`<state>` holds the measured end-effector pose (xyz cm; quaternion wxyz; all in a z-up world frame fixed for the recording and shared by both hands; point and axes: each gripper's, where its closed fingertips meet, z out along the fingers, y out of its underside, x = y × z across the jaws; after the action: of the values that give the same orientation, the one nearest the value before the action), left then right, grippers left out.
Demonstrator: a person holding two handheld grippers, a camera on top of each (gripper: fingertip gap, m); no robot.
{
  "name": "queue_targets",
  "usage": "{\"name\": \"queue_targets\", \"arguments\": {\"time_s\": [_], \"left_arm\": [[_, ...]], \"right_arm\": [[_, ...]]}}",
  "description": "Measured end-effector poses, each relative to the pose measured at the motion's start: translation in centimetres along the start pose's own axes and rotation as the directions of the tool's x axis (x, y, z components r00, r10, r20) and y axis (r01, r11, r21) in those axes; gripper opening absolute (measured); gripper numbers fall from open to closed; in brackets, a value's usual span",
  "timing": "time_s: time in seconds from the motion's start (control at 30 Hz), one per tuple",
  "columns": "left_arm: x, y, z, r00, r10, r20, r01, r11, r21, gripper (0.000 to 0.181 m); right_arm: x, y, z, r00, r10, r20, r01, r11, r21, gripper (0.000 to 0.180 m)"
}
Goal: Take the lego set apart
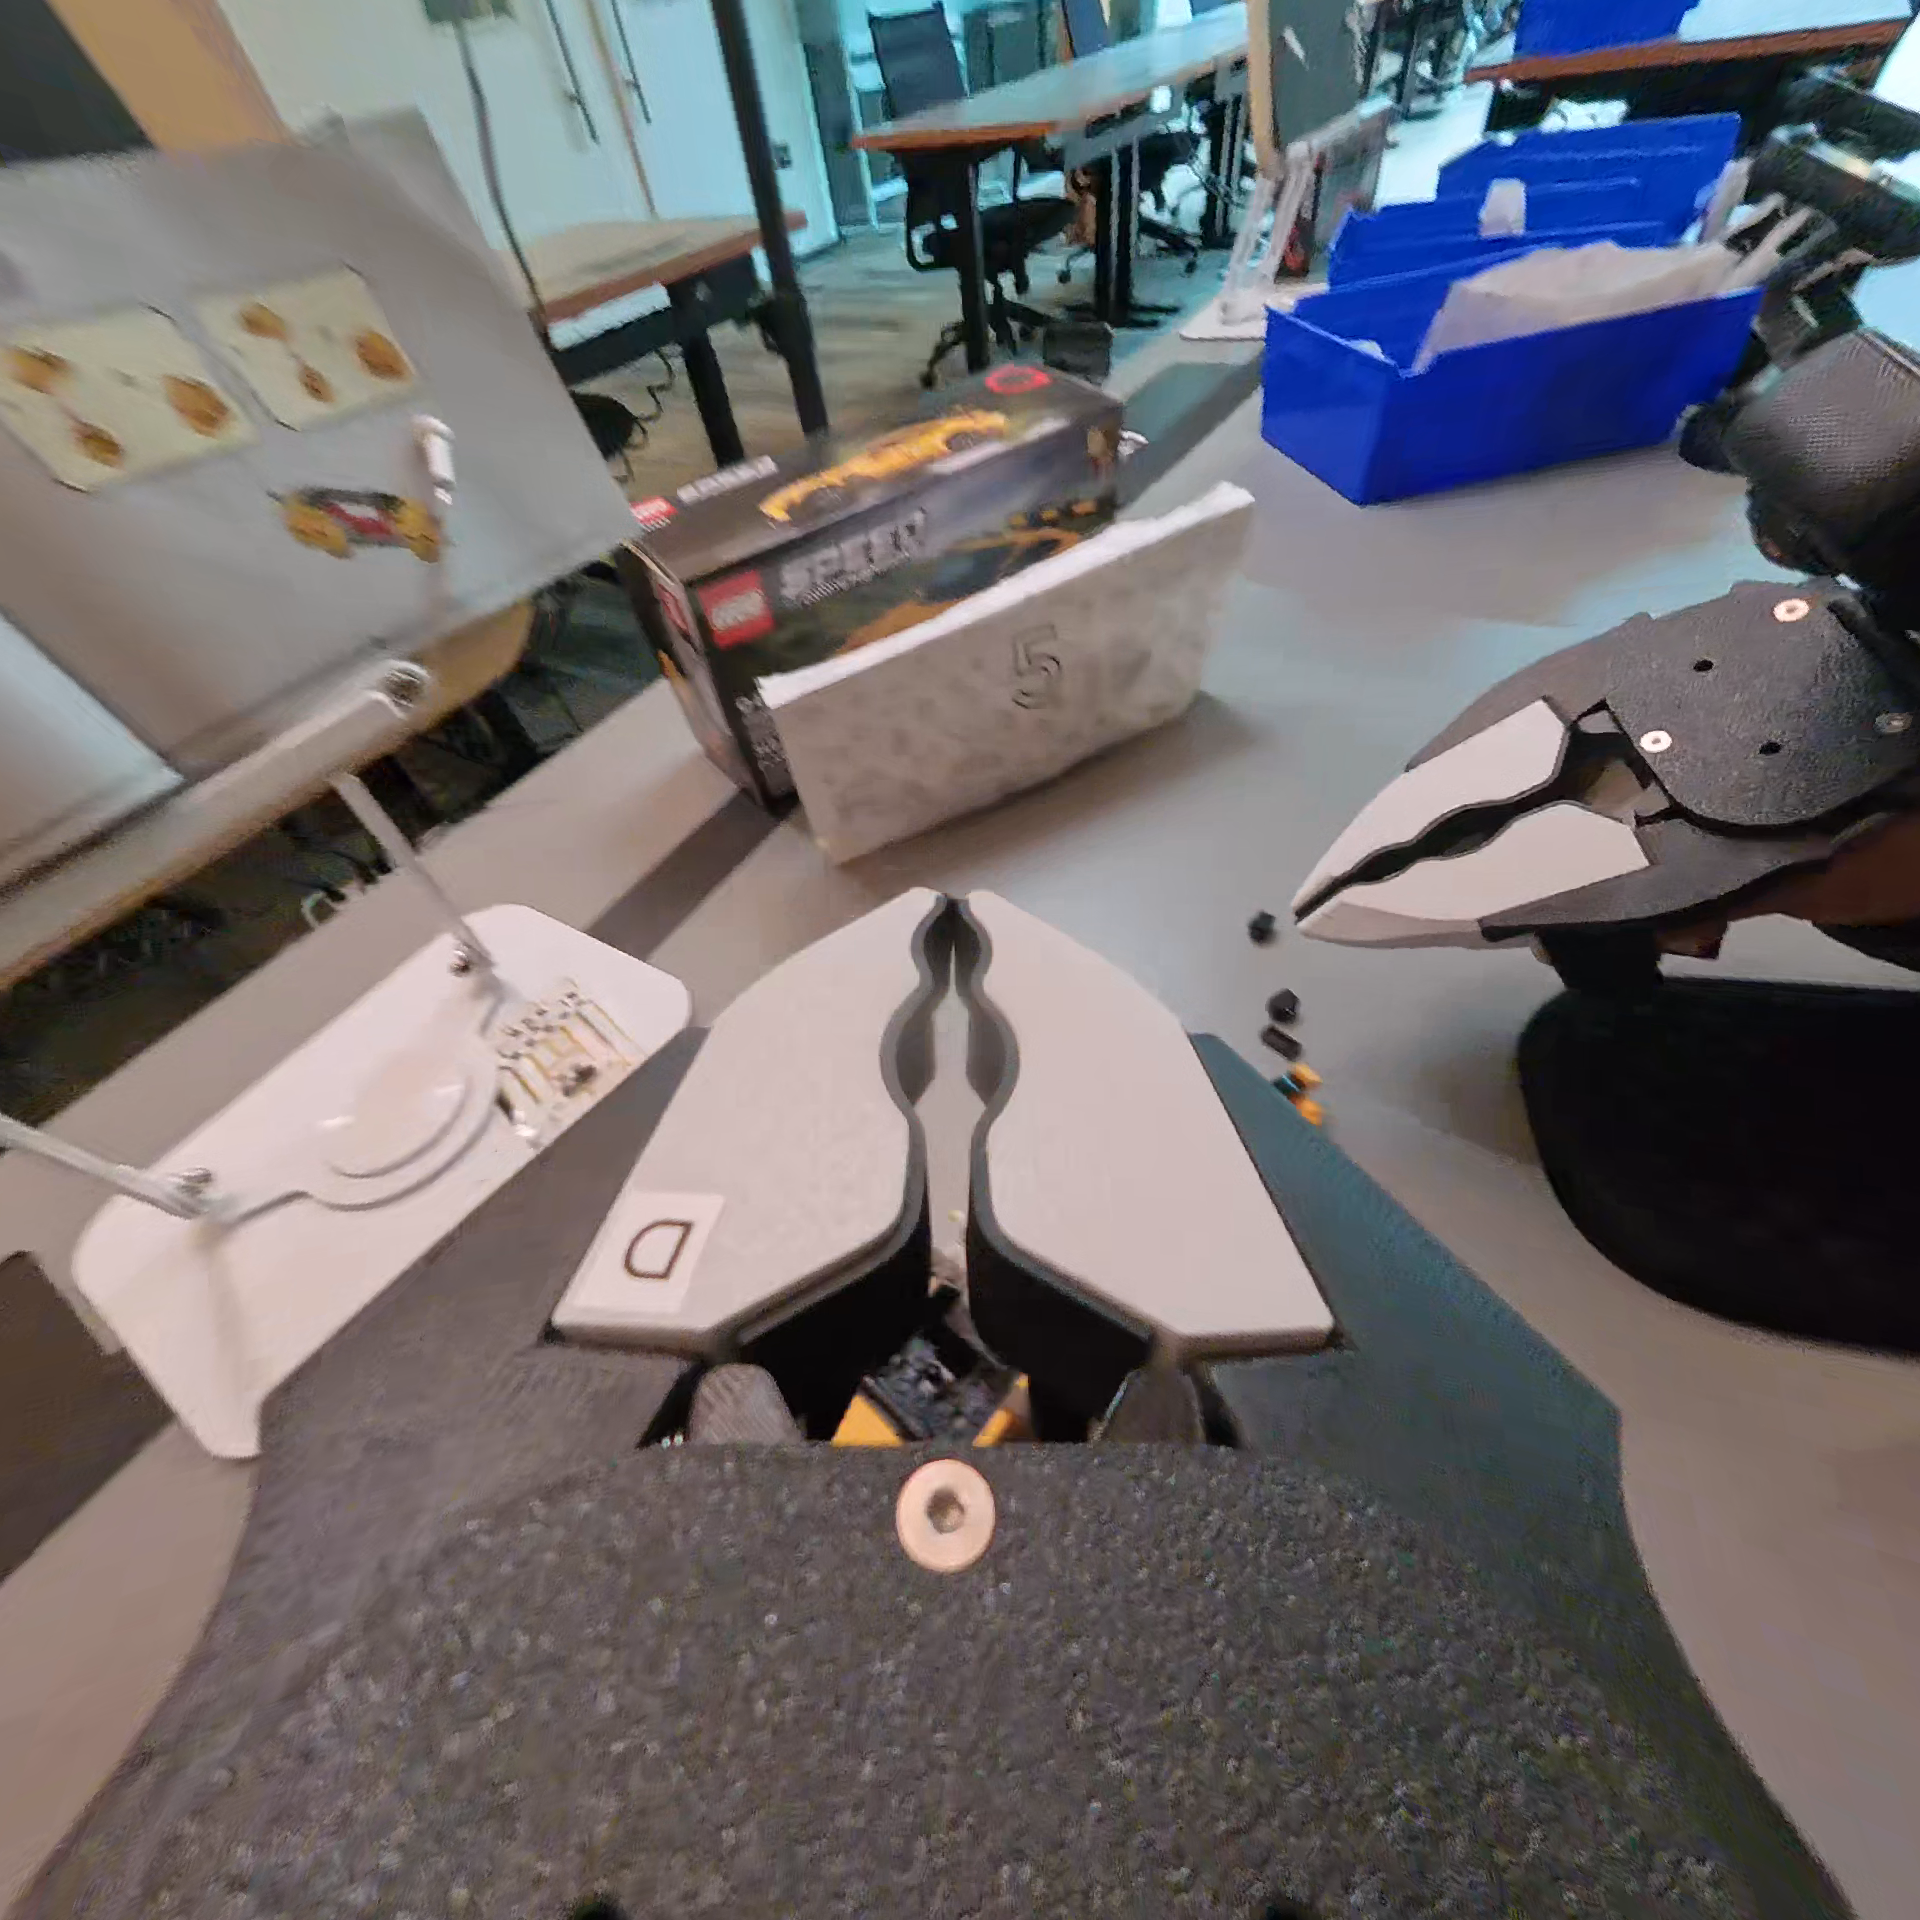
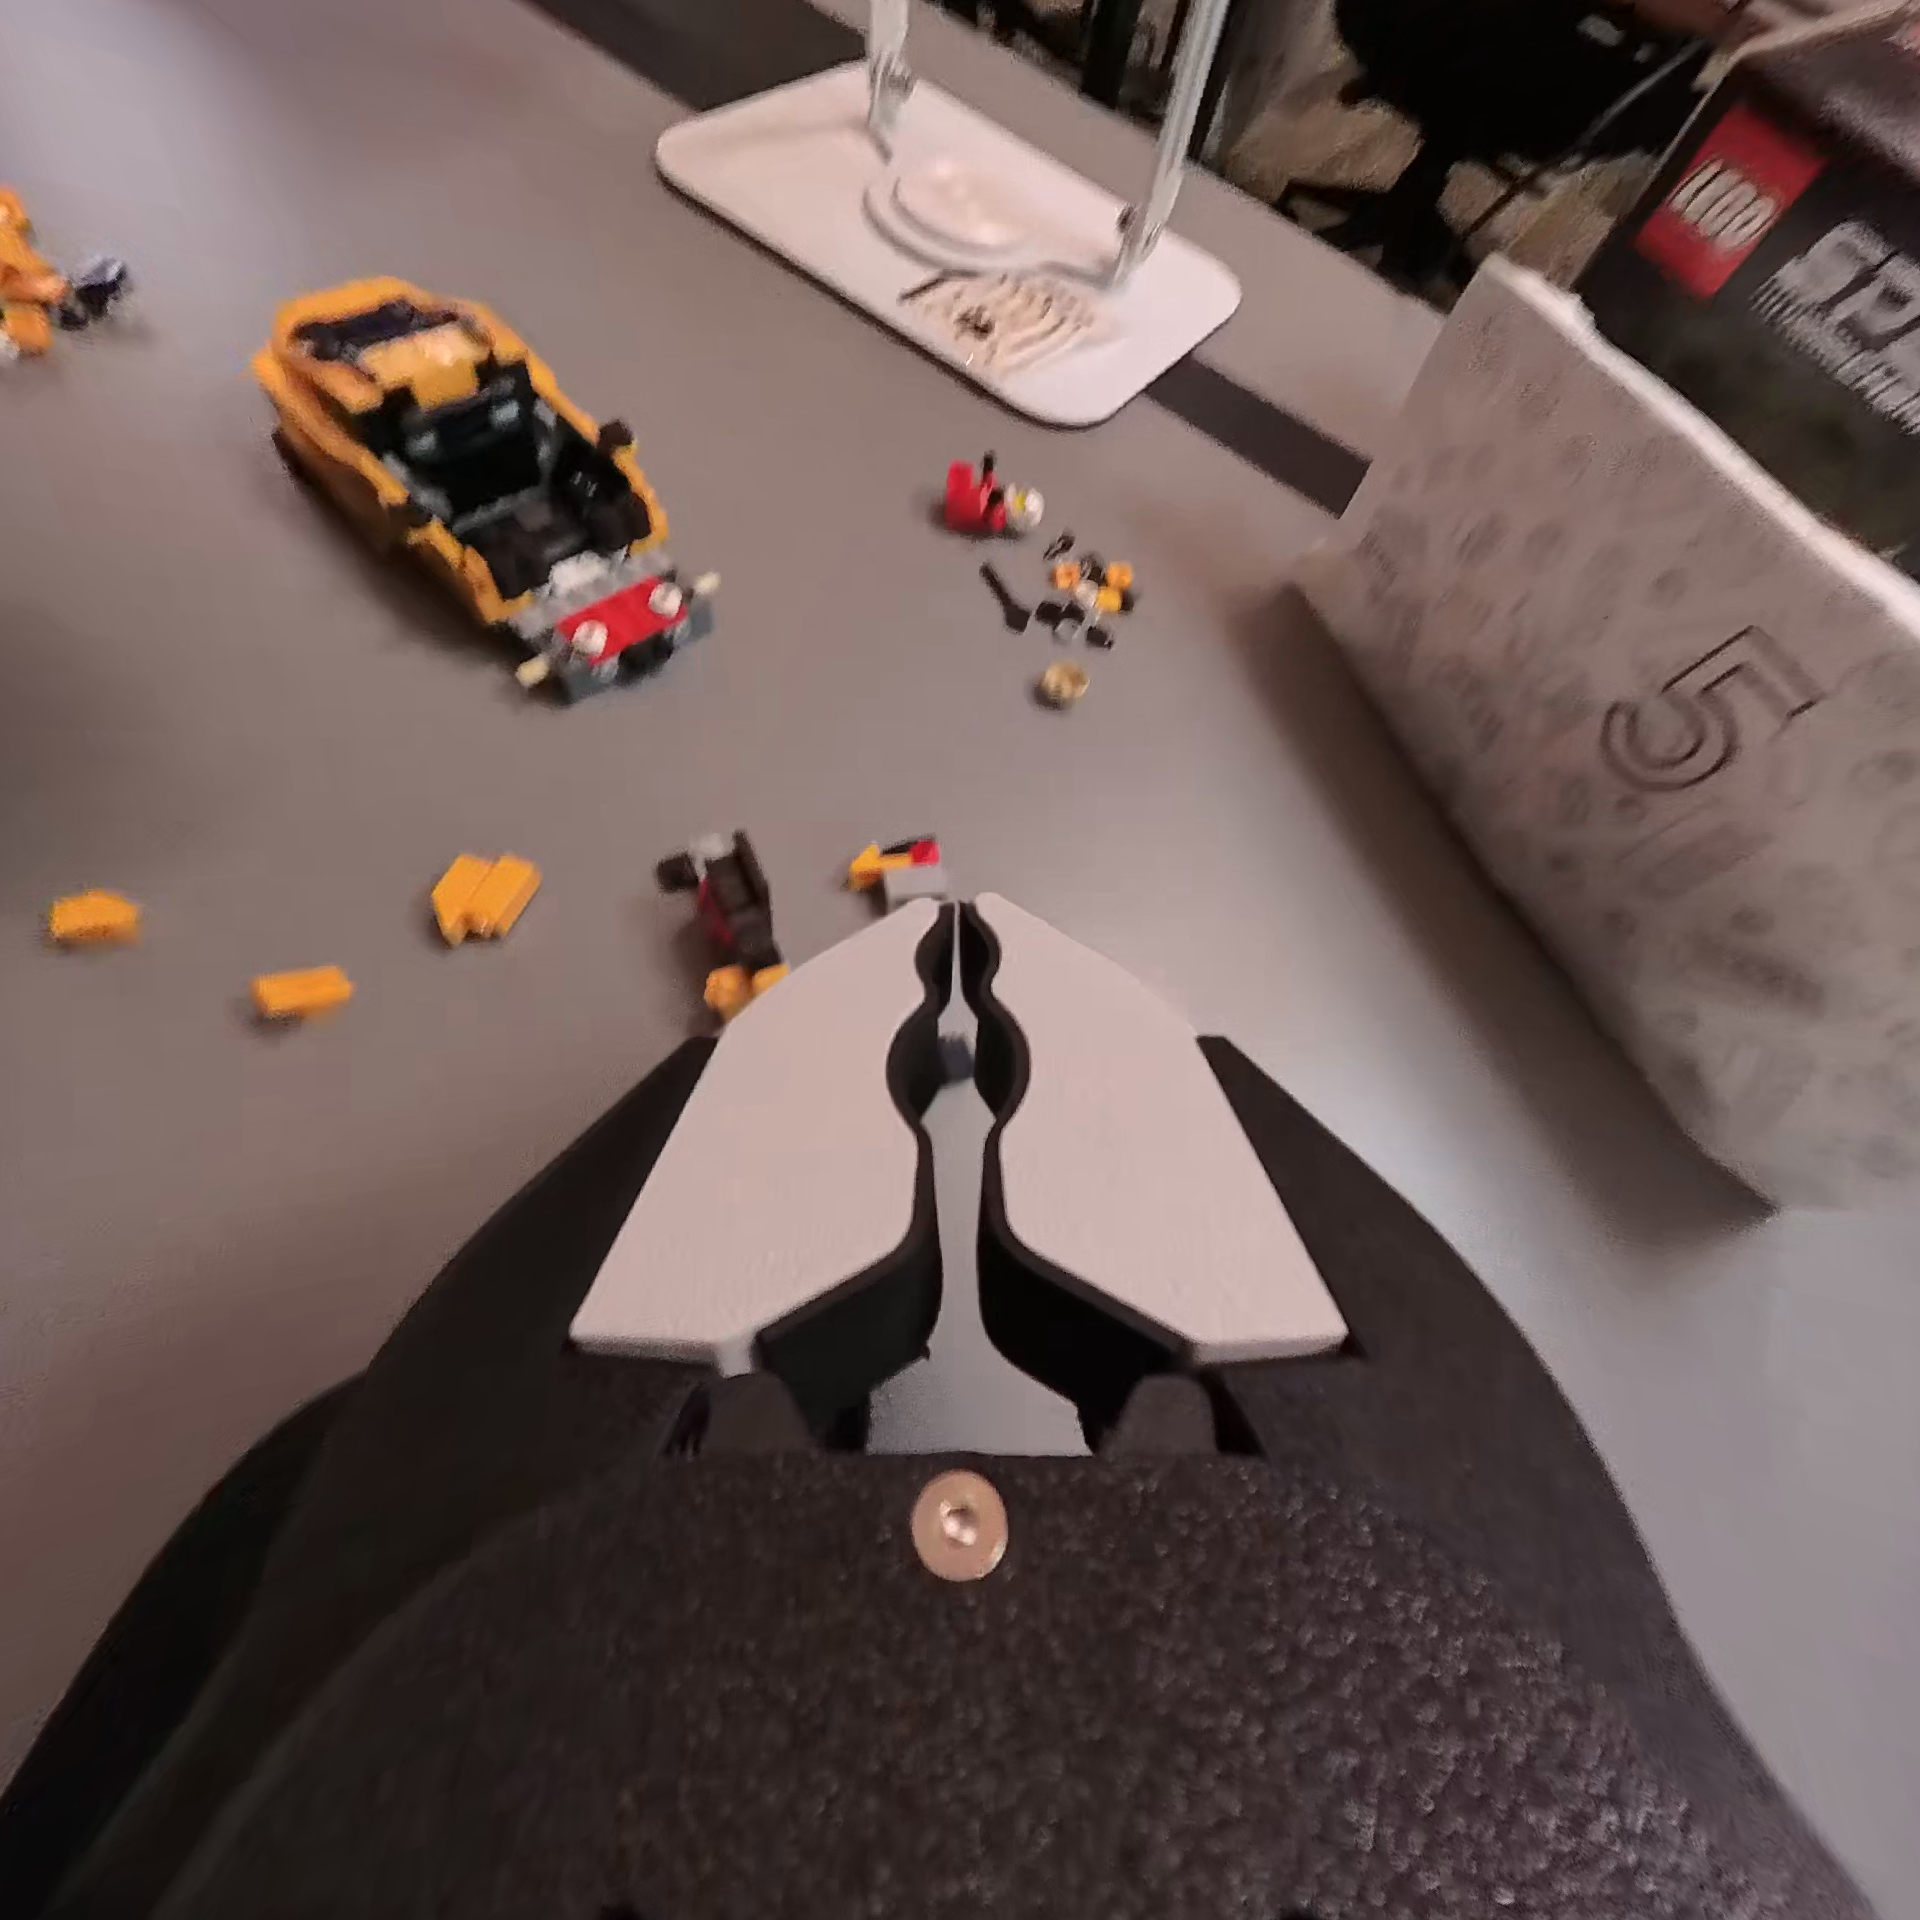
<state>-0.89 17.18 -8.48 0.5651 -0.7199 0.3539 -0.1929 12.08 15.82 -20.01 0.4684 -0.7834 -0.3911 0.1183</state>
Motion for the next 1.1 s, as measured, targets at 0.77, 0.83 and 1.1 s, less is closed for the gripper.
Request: {"name": "queue_targets", "arguments": {"time_s": [0.77, 0.83, 1.1], "left_arm": [[10.8, 13.4, -0.2, 0.913, 0.004, -0.407, -0.094, 0.975, -0.202, 0.036], [11.1, 13.3, -0.3, 0.903, -0.008, -0.429, -0.077, 0.981, -0.180, 0.033], [9.5, 13.8, -0.3, 0.929, -0.028, -0.370, -0.047, 0.980, -0.194, 0.042]], "right_arm": [[-10.4, 1.9, 1.2, 0.838, -0.221, 0.499, 0.259, 0.966, -0.006, 0.033], [-10.8, 1.9, 2.1, 0.828, -0.247, 0.503, 0.297, 0.955, -0.020, 0.033], [-12.3, 2.0, 4.3, 0.788, -0.238, 0.568, 0.359, 0.927, -0.110, 0.033]]}}
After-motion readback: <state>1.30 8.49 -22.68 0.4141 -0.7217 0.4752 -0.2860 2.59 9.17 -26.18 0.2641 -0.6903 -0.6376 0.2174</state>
